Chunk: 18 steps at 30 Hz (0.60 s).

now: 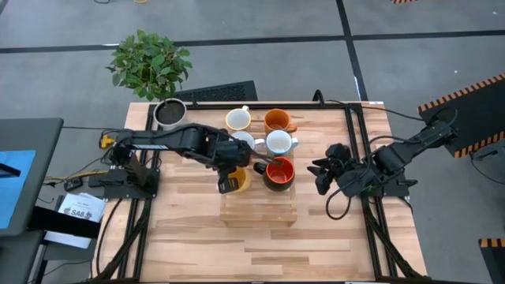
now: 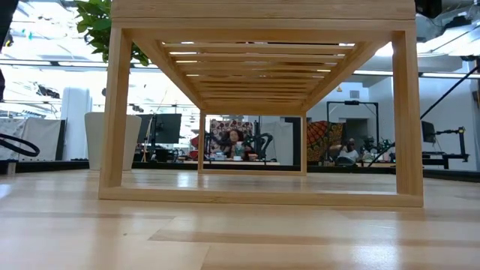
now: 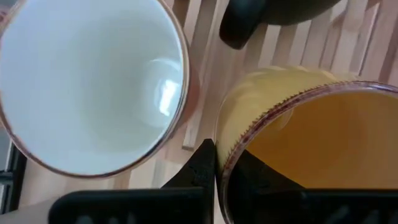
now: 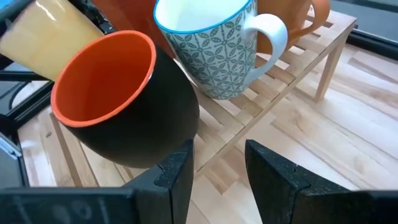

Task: Place coffee mugs
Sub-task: Put the yellow cup on the shelf aligned with the other red cup

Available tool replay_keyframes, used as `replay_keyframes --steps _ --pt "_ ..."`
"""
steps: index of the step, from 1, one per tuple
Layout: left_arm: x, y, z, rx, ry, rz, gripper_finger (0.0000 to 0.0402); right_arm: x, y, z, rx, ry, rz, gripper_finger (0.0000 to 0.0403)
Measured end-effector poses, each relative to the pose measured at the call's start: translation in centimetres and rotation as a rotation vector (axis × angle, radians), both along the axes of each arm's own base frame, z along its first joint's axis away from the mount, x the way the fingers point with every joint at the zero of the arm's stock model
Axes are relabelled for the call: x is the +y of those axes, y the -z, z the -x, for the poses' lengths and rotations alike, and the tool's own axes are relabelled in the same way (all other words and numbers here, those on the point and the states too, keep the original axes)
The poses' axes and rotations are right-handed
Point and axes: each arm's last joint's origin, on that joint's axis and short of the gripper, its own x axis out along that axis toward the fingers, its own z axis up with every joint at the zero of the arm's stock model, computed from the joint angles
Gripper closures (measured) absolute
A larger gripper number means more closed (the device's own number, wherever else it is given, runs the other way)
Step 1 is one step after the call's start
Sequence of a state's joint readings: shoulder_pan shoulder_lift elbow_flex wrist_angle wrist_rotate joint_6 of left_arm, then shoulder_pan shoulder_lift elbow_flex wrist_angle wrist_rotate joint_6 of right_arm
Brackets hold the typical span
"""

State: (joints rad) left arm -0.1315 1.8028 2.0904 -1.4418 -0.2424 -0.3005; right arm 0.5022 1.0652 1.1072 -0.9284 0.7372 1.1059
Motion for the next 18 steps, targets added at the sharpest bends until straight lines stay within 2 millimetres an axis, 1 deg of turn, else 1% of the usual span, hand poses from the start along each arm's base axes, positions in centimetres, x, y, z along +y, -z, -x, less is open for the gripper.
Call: replay_keyframes --steps 10,18 --pt "-0.3 1.0 -1.0 0.028 0.019 0.038 0.0393 0.0 -0.1 0.0 -0.007 -0.003 -0.01 0.0232" --pt "-0.1 0.9 -1.2 0.01 0.014 -0.033 0.0392 0.0 -0.1 0.0 -0.011 -0.003 -0.013 0.0232"
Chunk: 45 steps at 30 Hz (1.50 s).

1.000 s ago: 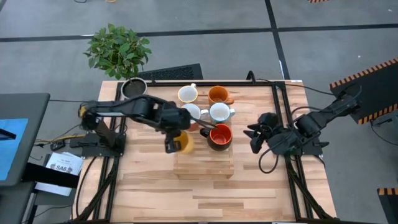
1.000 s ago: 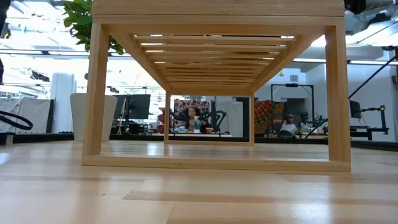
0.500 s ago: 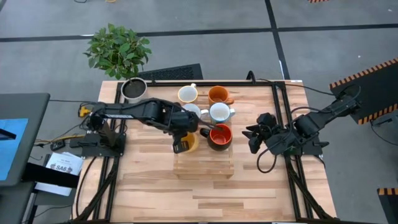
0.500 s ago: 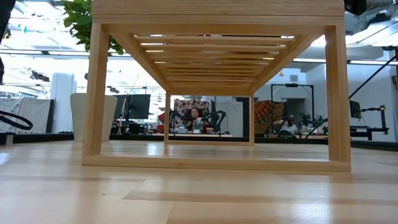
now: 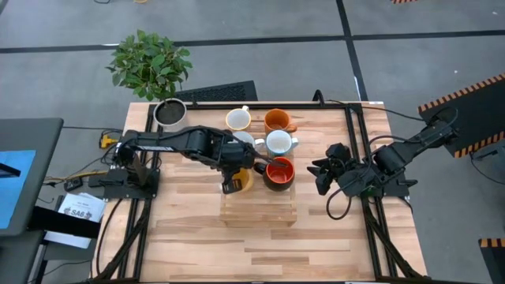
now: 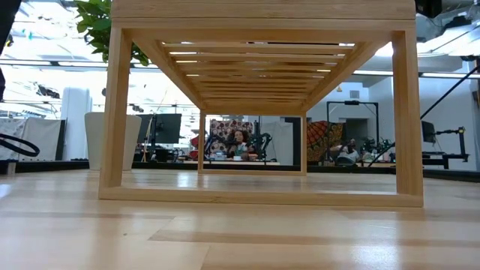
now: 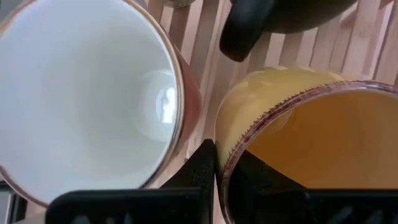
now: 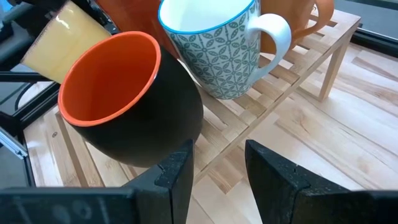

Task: Place coffee mugs
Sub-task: Put the yellow cup on the shelf aligned with the other red cup

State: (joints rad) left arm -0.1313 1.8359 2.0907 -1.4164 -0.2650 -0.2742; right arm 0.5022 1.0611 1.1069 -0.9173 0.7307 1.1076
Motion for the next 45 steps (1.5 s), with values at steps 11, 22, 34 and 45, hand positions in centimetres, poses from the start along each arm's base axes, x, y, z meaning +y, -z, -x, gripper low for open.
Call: replay_keyframes --steps 11,22,34,45 --pt "0.4 0.0 0.0 0.001 -0.001 -0.033 0.0378 0.0 0.0 0.0 0.0 0.001 0.0 0.0232" --pt "0.4 0.0 0.0 -0.001 0.005 -0.036 0.0297 0.0 -0.1 -0.1 -0.015 -0.001 -0.004 0.0232" --pt "0.3 -1.3 0.1 -0.05 0.037 -0.02 0.03 0.0 -0.1 -0.1 -0.014 -0.001 0.001 0.0232" --pt "0.2 -0.5 0.0 -0.018 0.049 -0.024 0.0394 0.0 -0.1 -0.1 -0.014 -0.001 0.001 0.0232"
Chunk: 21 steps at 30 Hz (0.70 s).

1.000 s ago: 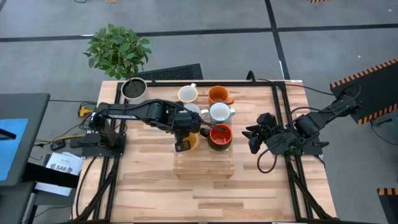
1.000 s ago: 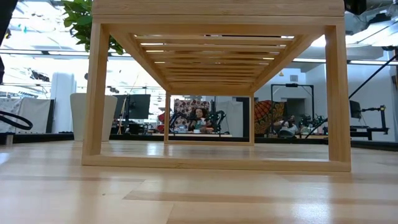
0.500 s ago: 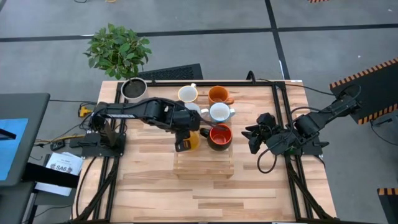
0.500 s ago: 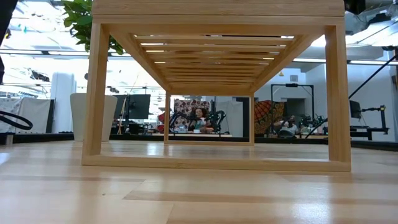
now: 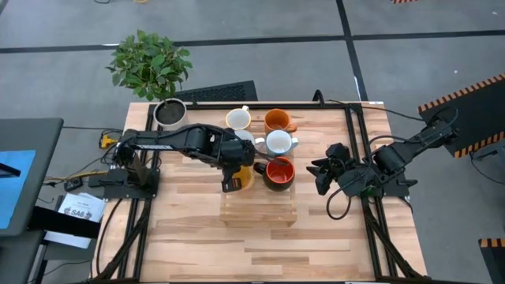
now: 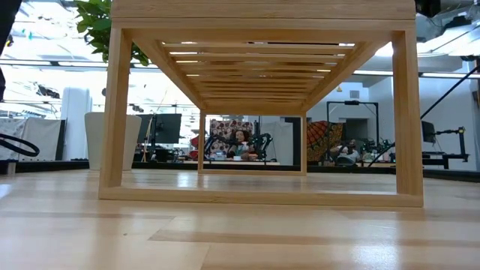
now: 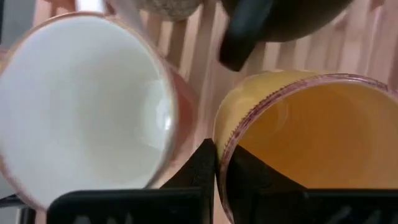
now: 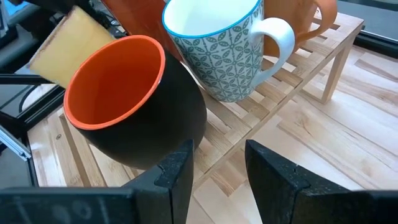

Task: Place coffee mugs
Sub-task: Put the yellow cup on the shelf aligned with the other red cup

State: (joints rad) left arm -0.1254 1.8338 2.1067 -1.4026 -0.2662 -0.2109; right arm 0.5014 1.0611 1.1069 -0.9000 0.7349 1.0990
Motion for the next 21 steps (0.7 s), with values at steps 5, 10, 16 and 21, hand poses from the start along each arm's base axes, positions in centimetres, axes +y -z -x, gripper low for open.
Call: replay_keyframes --steps 5,10,16,21 --pt "-0.4 -0.03 0.07 0.002 0.014 0.004 0.0396 -0.01 0.02 0.02 0.005 -0.004 0.007 0.0232" --pt "-0.42 -0.6 0.18 -0.016 0.017 0.042 0.0398 -0.01 0.02 0.02 0.005 -0.005 0.007 0.0232" --pt "-0.44 -0.69 0.59 0.017 0.022 0.046 0.0399 -0.01 0.02 0.02 0.006 -0.004 0.007 0.0232" --pt "-0.34 0.07 0.56 0.058 0.016 0.037 0.04 -0.01 0.02 0.02 0.006 -0.004 0.007 0.0232"
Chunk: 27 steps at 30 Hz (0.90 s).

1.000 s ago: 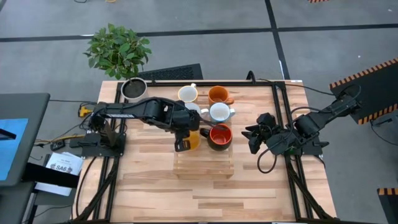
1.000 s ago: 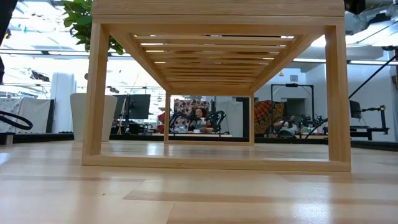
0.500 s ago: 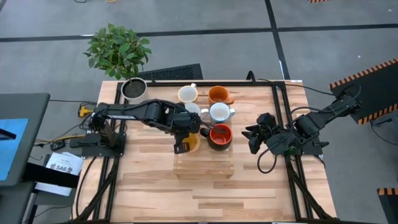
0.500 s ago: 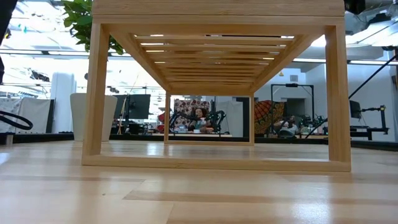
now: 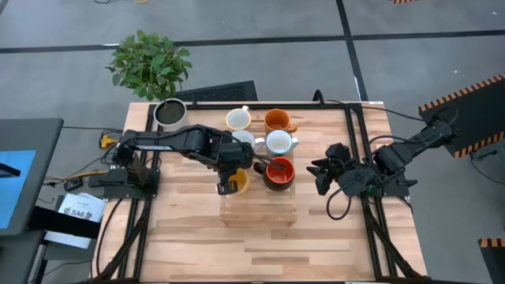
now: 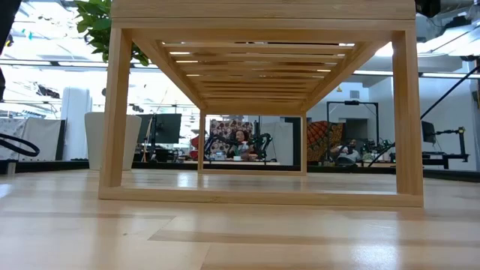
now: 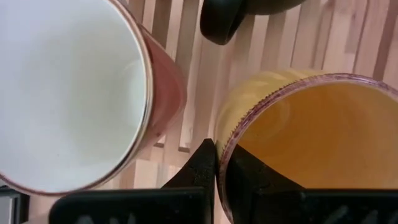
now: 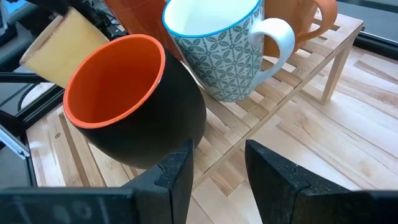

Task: Place coffee mugs
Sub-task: Put the yellow cup on the shelf aligned with the other red cup

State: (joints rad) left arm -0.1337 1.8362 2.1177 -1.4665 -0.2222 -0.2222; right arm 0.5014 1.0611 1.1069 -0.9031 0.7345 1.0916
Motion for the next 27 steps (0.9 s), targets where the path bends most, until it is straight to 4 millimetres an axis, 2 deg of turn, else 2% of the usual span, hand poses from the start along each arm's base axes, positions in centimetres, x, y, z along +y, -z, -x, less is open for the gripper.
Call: replay_keyframes --steps 6,18,27 --pt "0.0 0.1 0.0 -0.001 0.002 -0.003 0.0389 0.0 0.0 0.0 -0.001 0.0 -0.001 0.0232" --pt "0.1 -0.2 -0.6 -0.065 0.021 -0.055 0.0302 0.1 -0.1 -0.1 -0.021 0.0 -0.012 0.0232" --pt "0.3 -3.4 0.2 -0.179 0.015 -0.082 0.0278 0.1 -0.1 -0.1 -0.02 -0.001 -0.012 0.0232"
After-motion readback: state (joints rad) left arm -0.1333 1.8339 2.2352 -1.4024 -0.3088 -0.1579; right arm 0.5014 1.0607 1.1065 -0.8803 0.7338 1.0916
